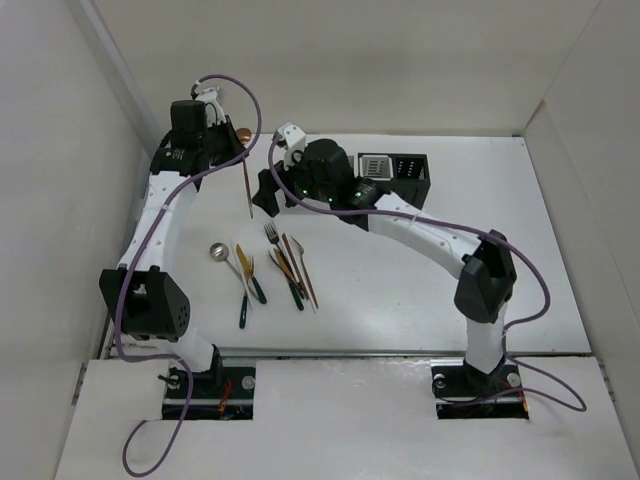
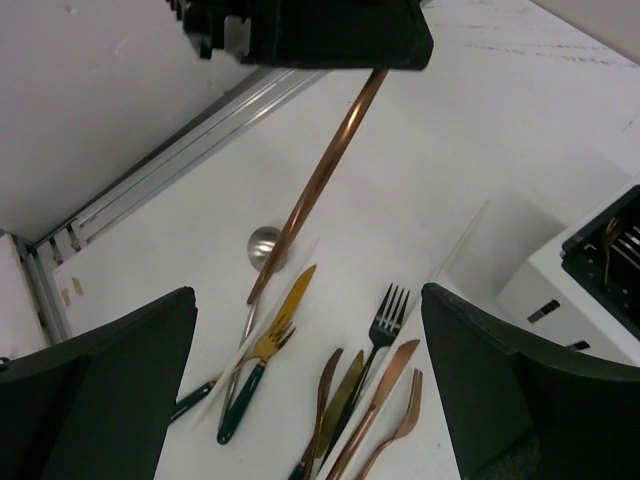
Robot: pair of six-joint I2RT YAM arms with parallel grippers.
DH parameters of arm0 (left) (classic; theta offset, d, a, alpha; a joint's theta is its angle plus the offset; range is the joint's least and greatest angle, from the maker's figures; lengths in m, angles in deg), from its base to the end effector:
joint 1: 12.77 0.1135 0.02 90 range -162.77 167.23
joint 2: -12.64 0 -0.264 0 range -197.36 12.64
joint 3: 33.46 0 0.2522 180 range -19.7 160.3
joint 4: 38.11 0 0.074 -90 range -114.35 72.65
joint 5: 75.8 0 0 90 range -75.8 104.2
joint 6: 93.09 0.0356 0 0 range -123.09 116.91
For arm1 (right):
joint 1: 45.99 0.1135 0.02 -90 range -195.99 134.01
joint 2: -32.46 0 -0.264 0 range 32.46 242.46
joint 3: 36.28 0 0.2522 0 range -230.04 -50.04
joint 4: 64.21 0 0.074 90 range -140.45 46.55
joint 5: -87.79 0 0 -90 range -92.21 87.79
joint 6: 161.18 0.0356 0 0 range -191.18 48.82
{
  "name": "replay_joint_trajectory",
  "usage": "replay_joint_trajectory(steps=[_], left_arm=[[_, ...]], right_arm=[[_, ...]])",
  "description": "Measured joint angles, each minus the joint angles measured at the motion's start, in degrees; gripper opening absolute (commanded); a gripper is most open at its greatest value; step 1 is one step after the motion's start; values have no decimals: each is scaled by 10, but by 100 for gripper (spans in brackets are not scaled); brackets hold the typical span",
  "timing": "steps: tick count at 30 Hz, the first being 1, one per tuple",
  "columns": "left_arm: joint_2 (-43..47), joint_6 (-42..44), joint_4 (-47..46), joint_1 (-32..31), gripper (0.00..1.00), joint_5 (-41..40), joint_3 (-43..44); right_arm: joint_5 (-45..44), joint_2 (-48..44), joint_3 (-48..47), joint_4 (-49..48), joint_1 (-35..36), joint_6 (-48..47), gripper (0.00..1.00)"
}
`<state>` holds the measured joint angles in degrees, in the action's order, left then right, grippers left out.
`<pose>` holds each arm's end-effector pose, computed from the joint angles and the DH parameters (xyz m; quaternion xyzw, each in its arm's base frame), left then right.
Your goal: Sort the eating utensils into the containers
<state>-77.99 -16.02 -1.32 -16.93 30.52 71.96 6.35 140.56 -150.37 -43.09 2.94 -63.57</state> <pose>0.3653 -0.0366 0.4013 0.0164 0.8243 -0.1986 0.5299 0.2971 0.3490 0.3623 -0.3218 0.7249 0.3393 0.5058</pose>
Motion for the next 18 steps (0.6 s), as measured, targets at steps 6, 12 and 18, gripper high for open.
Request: replay_joint_trajectory(steps=[6, 12, 18], left_arm=[[-7, -18, 28, -9, 0, 19, 23], [-4, -43, 30, -17, 0, 53, 15], [15, -52, 16, -19, 19, 65, -21]], right_arm=[[3, 66, -64, -2, -2, 32, 89], [2, 105, -101, -6, -2, 56, 34], [-36, 120, -96, -1, -12, 89, 0]])
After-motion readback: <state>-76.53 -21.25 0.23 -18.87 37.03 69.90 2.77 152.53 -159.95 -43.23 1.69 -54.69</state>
